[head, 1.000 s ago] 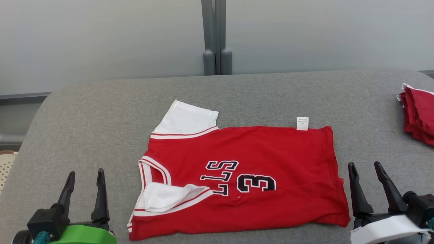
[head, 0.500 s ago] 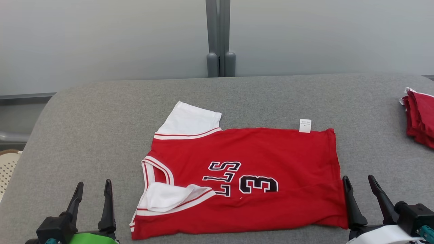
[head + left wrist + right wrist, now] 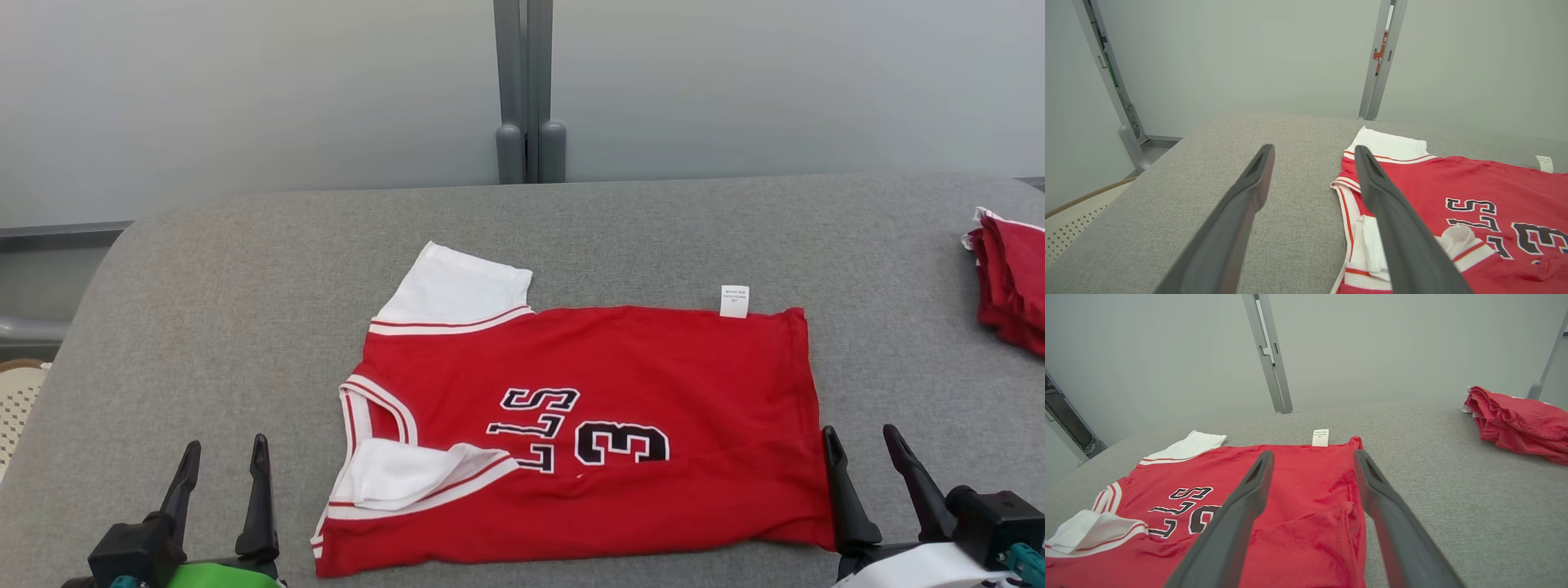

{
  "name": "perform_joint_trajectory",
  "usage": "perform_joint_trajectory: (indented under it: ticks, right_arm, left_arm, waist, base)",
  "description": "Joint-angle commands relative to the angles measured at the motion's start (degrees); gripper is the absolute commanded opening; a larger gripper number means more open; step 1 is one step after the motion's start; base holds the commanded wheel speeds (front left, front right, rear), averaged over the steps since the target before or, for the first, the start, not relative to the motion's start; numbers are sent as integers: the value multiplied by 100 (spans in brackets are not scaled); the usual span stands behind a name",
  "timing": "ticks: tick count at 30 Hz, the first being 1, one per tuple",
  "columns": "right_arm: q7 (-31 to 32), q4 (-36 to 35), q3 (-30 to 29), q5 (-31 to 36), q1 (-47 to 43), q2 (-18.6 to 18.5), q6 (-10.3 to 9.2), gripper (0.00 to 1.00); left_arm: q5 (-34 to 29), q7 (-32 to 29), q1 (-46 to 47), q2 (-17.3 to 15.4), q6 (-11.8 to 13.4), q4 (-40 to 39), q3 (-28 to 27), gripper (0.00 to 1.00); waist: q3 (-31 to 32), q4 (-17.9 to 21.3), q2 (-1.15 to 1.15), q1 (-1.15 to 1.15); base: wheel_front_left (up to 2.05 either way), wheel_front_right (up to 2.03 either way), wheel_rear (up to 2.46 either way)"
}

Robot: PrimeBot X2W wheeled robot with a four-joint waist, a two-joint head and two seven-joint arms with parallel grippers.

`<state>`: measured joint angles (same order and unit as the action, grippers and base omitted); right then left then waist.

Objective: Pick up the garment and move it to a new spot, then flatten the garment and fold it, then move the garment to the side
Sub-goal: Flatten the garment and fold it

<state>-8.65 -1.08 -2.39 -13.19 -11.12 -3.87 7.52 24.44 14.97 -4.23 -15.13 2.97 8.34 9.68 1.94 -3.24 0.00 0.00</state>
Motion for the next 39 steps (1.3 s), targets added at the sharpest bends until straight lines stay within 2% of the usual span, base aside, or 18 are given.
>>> perform_joint_trajectory:
  ticks: [1, 7, 13, 17, 22, 30, 35, 39]
  right_arm:
    - [0, 9, 1, 46, -29, 16, -8, 100]
    - [7, 34, -6, 37, 78, 21, -8, 100]
    - [183, 97, 38, -25, 628, -200, -8, 100]
    - [499, 238, 157, -85, 1370, -550, -8, 100]
    - [1059, 742, 286, -171, 2543, -927, -8, 100]
    - [1577, 1774, 764, -203, 4032, -1251, -8, 100]
    - [1631, 2354, 1193, -306, 4599, -1234, -8, 100]
    - [1674, 2730, 1468, -448, 4877, -1165, -8, 100]
  left_arm:
    - [-51, 28, -33, 16, -38, 17, -27, 100]
    - [-98, 28, 71, 4, -80, 76, -64, 100]
    - [-214, -92, 676, -286, -214, 198, -50, 100]
    - [-282, -314, 1537, -508, -362, 225, -23, 100]
    - [-376, -617, 2944, -711, -675, 450, 125, 100]
    - [-347, -1122, 4927, -904, -996, 1220, 623, 100]
    - [-225, -1410, 5751, -972, -1045, 1875, 1183, 100]
    - [207, -1539, 6193, -989, -1046, 2373, 1740, 100]
  waist:
    - [0, 0, 0, 0]
    - [-17, 23, 0, 0]
    - [-171, 146, 0, 0]
    - [-502, 249, 0, 0]
    - [-1121, 438, 0, 0]
    - [-2189, 770, 0, 0]
    - [-2657, 1010, 0, 0]
    - [-2862, 1148, 0, 0]
  base:
    - [0, 0, 0]
    - [0, 0, 0]
    - [0, 0, 0]
    - [0, 0, 0]
    - [0, 0, 0]
    - [0, 0, 0]
    - [0, 0, 0]
    - [0, 0, 0]
